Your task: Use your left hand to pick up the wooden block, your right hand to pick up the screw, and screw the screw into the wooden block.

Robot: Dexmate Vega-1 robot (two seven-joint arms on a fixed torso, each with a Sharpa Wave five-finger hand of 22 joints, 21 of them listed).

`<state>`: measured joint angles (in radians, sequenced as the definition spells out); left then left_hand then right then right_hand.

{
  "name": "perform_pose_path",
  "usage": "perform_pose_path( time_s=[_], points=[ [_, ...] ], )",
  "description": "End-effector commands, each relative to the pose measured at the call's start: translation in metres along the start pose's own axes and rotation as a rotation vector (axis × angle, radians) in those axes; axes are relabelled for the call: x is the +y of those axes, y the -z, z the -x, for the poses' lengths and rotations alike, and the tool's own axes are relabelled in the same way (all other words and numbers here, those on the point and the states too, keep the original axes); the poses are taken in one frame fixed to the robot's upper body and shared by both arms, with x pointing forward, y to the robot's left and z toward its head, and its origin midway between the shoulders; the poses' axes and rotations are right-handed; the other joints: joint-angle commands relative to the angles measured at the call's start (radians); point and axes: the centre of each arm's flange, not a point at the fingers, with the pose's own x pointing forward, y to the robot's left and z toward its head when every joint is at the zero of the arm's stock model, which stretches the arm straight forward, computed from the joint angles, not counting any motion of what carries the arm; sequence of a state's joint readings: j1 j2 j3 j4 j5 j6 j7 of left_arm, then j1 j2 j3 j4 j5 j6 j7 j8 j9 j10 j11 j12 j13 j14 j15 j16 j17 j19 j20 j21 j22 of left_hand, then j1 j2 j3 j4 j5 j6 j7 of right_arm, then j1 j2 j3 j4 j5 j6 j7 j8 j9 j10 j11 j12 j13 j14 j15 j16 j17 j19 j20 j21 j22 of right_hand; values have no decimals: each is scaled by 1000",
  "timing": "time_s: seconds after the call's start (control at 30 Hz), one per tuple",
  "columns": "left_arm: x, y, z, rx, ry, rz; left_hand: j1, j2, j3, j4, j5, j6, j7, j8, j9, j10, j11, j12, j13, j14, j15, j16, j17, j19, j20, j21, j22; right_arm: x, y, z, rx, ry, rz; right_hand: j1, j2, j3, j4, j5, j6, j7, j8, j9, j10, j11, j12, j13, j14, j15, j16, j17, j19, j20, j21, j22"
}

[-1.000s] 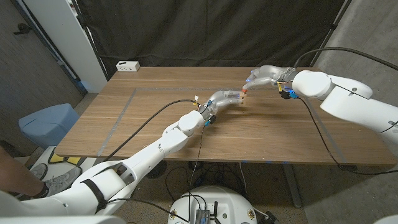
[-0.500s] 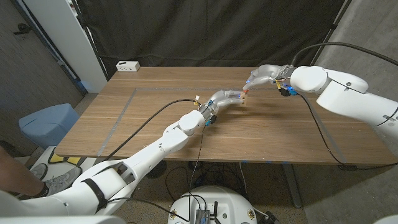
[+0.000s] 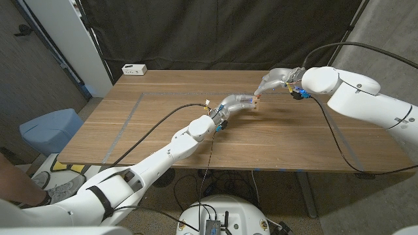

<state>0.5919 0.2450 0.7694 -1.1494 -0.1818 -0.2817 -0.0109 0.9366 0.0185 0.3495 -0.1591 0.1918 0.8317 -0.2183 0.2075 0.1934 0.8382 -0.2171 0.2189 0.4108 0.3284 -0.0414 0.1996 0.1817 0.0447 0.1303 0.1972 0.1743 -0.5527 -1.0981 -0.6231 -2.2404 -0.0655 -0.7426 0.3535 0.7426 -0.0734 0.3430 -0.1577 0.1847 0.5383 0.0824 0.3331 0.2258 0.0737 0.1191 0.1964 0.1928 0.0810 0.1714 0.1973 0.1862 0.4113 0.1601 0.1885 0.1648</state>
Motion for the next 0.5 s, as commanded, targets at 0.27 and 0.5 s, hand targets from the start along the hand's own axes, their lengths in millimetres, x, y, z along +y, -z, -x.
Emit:
perform_pose_path(
  time_s=[0.27,0.5],
  points=[
    [-1,1,-2,2,7,0,3,15,1,8,8,34,0,5,3,9,-3,3,4,11,-58,0,3,0,0,2,6,1,-5,-5,20,11,22,3,-7,3,4,-1,58,-5,27,12,40,6,17,3,30,5,13,0,19,-9,4,5],
    [-1,1,-3,4,7,2,3,15,0,8,8,35,0,6,3,10,-3,4,5,12,-60,0,3,0,-1,2,6,3,-5,-7,27,10,28,10,-6,6,1,-1,74,-15,36,17,55,2,19,3,41,1,14,0,24,-11,5,5]
  ],
)
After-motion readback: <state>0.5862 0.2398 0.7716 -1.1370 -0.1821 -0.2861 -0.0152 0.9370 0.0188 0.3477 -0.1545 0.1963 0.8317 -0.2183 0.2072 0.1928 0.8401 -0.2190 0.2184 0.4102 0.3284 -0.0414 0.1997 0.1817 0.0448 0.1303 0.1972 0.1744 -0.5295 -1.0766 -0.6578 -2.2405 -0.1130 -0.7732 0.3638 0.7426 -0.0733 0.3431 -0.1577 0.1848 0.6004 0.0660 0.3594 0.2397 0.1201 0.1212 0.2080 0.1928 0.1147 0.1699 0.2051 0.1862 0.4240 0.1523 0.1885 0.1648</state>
